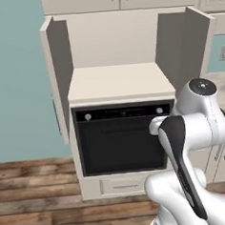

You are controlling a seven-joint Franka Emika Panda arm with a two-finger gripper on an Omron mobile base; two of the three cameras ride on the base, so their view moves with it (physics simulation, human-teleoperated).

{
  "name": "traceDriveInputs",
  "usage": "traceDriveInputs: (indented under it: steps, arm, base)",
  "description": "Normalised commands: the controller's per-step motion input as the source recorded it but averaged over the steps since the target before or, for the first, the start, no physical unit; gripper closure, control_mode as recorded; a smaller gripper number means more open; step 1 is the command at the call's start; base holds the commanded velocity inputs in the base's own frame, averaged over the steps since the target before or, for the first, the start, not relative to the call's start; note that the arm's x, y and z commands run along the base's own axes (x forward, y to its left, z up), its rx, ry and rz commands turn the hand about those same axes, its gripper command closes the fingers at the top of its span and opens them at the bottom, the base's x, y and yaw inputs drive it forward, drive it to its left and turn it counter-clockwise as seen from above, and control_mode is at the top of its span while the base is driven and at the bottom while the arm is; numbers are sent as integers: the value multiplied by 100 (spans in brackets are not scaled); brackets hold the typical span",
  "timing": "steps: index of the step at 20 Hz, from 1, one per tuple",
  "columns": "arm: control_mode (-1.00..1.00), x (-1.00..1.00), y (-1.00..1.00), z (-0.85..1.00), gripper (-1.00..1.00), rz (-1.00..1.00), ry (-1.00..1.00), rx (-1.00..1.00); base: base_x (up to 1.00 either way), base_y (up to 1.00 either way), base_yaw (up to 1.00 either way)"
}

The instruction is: Open the cabinet. Pick the bar soap and place it next to the sink. Then close the cabinet.

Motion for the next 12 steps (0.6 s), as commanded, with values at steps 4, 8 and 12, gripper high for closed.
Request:
traceDriveInputs:
  steps: [4,8,12]
  arm:
    - [100,0,0,0,-100,0,0,0]
    - [100,0,0,0,-100,0,0,0]
    - [100,0,0,0,-100,0,0,0]
  base:
    - [25,40,-13]
    - [36,21,-12]
    - [41,15,-11]
